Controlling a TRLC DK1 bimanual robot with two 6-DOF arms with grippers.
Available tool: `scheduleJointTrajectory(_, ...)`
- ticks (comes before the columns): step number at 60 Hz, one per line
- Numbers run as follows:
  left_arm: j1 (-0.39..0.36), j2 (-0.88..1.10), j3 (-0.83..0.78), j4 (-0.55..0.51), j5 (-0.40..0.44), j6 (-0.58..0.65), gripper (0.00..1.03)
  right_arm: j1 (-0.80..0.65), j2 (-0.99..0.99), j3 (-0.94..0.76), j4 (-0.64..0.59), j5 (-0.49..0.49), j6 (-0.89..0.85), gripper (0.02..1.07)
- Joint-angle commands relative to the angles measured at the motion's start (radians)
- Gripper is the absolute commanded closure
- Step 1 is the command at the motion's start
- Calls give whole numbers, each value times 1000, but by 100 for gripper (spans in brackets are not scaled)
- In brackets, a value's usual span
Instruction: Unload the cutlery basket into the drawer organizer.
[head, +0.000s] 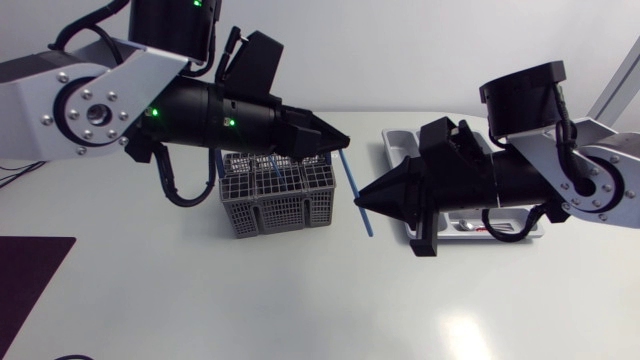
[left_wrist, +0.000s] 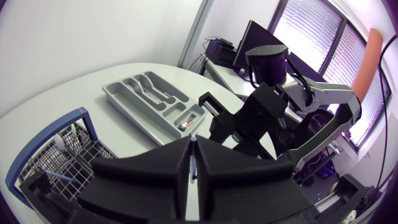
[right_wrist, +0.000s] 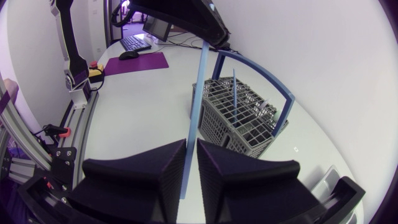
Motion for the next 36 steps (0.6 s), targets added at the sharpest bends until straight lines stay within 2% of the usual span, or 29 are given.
scheduleJointTrajectory(1, -9, 22, 30, -2, 12, -18, 99, 8, 22, 21, -1, -7, 27, 101)
scheduleJointTrajectory(8, -9, 20, 35, -2, 12, -20, 98, 8, 22, 17, -15, -15, 24, 101)
scheduleJointTrajectory(10, -9, 19, 35, 0, 12, -20, 95, 8, 21, 15, -23, -18, 23, 101)
scheduleJointTrajectory(11, -8, 17, 38, 0, 12, -20, 90, 8, 21, 15, -24, -19, 21, 101)
scheduleJointTrajectory(16, 6, 8, 56, -2, 11, -21, 54, 6, 10, 9, -46, -19, 6, 101)
scheduleJointTrajectory(21, 29, -9, 73, -5, 9, -24, 35, 3, -6, -2, -61, -19, -9, 101)
scheduleJointTrajectory(25, 52, -24, 85, -3, -4, -27, 30, -7, -13, -9, -81, -19, -29, 101)
scheduleJointTrajectory(36, 164, -63, 108, 0, -26, -41, 29, -83, -24, -29, -109, -22, -75, 101)
